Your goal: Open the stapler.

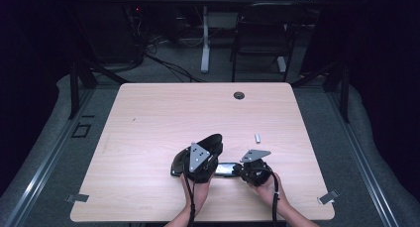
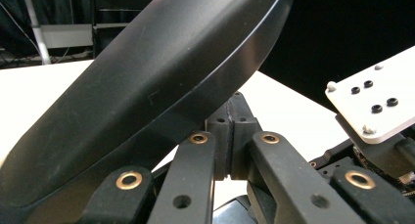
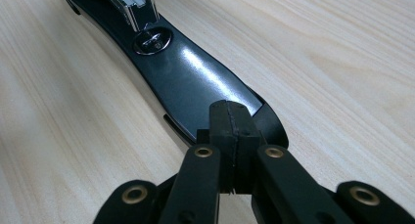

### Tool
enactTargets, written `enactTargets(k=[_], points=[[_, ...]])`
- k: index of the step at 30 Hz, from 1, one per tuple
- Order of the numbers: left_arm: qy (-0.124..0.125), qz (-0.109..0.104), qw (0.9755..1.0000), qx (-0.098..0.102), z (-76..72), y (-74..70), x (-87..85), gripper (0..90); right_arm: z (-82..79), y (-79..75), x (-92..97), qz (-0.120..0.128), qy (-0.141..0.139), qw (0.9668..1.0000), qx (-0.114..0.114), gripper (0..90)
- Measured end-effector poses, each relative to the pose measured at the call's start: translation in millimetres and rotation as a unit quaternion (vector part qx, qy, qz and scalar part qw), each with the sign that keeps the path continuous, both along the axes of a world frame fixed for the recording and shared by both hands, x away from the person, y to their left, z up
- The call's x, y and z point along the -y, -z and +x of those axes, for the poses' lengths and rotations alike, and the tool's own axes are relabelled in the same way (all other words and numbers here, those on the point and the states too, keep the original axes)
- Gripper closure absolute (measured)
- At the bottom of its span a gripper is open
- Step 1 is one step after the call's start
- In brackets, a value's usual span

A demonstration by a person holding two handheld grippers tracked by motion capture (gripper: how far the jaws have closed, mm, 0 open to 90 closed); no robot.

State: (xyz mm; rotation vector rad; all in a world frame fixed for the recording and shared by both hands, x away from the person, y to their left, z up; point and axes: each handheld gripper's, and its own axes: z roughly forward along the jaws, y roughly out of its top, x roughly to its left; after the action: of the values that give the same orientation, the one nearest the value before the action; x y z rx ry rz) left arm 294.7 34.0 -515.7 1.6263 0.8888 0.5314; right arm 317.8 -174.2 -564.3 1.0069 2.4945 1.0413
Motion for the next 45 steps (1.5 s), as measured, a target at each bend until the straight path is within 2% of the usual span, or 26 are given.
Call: enactTargets(k=[5, 7, 10, 26, 33, 39, 45], points=[[-0.004, 0.005, 1.0, 0.006, -0.4, -4.4, -5.2, 90.0, 0.2, 0.0, -0.1, 0.0, 0.0, 1.0, 0.001, 90.0], [-0.01, 0.014, 0.9997, 0.019, -0.8, -6.8, -8.6, 90.0, 0.5, 0.1, 0.4, 0.001, -0.001, 1.0, -0.001, 90.0], [-0.014, 0.014, 0.9995, 0.023, -0.6, -9.3, -12.6, 90.0, 0.6, 0.1, 0.6, 0.001, -0.002, 1.0, -0.001, 90.0], [-0.026, 0.014, 0.9991, 0.032, -0.5, -19.2, -29.7, 90.0, 0.6, -0.1, 0.4, 0.001, -0.001, 1.0, -0.002, 90.0], [-0.045, 0.014, 0.9981, 0.039, -0.1, -25.3, -43.6, 90.0, 0.5, -0.1, 0.1, 0.001, -0.001, 1.0, -0.002, 90.0], [-0.052, 0.02, 0.9975, 0.044, -0.6, -27.6, -48.5, 90.0, 0.6, -0.1, 0.0, 0.002, -0.002, 1.0, -0.003, 90.0], [-0.058, 0.016, 0.9971, 0.047, -0.6, -29.0, -53.0, 90.0, 0.5, -0.2, 0.0, 0.002, -0.001, 1.0, -0.004, 90.0]])
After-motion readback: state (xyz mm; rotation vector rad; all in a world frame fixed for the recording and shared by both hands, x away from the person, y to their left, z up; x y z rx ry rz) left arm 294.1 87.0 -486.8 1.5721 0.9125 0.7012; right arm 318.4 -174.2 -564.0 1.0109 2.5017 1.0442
